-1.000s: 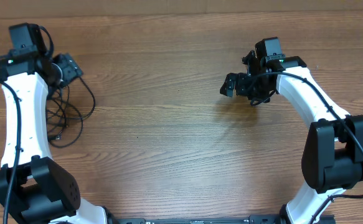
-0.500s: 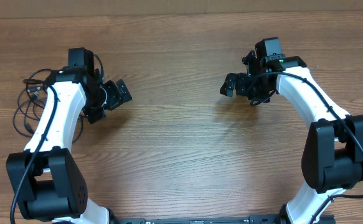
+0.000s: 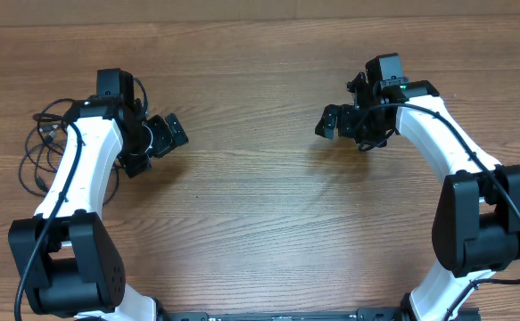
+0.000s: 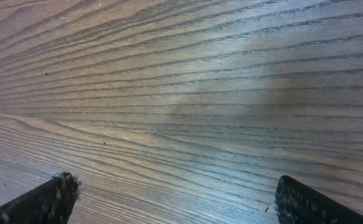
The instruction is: Untangle cables
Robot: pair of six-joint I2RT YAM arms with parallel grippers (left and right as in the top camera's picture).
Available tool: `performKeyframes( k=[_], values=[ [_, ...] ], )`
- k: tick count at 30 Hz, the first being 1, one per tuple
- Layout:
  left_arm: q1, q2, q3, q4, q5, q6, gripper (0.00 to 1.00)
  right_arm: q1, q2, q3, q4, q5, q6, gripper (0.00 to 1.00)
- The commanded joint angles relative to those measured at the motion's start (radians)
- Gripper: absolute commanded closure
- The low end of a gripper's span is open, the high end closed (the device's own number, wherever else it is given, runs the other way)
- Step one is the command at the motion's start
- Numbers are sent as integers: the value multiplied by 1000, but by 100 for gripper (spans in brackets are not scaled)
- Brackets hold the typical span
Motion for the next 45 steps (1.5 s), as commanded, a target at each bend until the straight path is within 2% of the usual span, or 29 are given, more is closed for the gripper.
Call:
performKeyframes(
  k=[1,29,35,45],
  values=[
    [0,-3,-6,2,11,-9,0,3,-25,-4,4,7,2,0],
    [-5,6,-6,2,4,-9,1,3,-25,-4,4,7,2,0],
    [-24,-95,-6,2,4,-9,1,3,-25,-4,4,7,2,0],
    [-42,-393,-6,1,4,-9,0,3,-25,-4,4,7,2,0]
  ],
)
